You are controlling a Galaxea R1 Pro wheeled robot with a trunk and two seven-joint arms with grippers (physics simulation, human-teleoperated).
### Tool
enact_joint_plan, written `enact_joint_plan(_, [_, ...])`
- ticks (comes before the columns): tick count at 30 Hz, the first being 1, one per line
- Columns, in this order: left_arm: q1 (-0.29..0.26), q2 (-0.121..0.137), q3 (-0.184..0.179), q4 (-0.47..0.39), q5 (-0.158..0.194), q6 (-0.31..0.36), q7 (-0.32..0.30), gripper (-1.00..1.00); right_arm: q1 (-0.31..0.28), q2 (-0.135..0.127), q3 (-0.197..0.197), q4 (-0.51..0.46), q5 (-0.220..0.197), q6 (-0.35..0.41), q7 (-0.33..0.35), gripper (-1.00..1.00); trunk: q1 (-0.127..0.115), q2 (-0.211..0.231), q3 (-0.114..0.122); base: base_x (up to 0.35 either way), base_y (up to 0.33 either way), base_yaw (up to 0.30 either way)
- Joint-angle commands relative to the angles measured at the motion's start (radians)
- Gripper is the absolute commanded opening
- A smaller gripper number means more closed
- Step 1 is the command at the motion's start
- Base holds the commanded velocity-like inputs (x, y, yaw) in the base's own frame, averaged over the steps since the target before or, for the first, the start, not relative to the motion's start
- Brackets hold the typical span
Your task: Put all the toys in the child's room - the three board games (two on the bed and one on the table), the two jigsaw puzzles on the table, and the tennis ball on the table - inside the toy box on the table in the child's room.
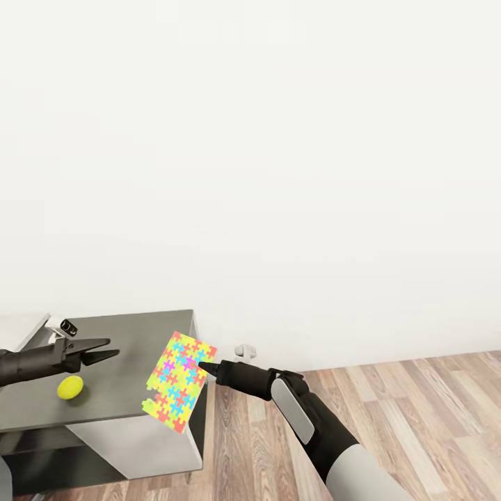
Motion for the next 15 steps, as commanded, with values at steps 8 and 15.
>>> enact_joint_plan(8, [-0.001,0.0,-0.001,-0.001,0.0,0.011,-0.004,1.0,-0.001,0.0,0.0,0.0,-0.006,0.006,0.0,-1.0,0.001,-0.002,0.011,-0.006,-0.004,0.035])
enact_joint_plan(15, [-0.001,0.0,-0.001,-0.001,0.0,0.011,-0.004,1.0,-0.001,0.0,0.001,-0.001,-0.006,0.006,0.0,-1.0,0.001,-0.002,0.023,-0.168,0.0,0.07])
